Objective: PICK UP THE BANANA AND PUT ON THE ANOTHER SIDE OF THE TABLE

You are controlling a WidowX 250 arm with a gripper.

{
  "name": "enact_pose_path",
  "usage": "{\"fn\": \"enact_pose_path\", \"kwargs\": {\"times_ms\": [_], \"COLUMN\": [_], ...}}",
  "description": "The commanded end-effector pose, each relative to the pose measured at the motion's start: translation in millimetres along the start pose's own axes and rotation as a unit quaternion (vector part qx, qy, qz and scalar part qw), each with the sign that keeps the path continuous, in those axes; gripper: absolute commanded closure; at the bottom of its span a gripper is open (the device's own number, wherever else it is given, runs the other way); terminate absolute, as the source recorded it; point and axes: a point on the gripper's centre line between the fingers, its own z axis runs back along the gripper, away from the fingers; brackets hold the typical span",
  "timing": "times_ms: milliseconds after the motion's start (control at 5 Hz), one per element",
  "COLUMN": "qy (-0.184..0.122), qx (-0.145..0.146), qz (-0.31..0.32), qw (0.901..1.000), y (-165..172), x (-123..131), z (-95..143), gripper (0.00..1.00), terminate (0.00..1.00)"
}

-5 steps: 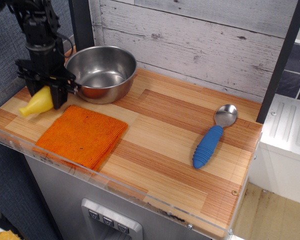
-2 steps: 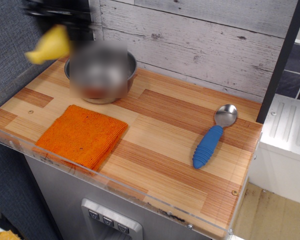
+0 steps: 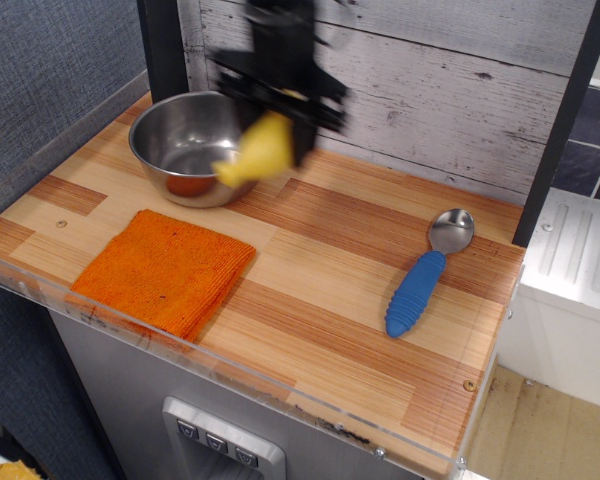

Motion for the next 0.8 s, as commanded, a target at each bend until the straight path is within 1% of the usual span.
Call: {"fn": "enact_pose_path", "kwargs": {"times_ms": [0,200,400,600], "qy": [-0.042,-0.06,-0.08,-0.088], "qx": [0.053,0.055,0.002,-0.039], "qz": [0.03,0.056,0.063,0.051], "qw": [0.9973,0.9951,0.9947,0.994], "y": [-44,-41,-29,-23], "x": [5,4,0,-1], "z": [-10,-27,-41,-47], "gripper": [1.0,1.0,1.0,1.0], "terminate": [0.0,0.0,0.0,0.0]}}
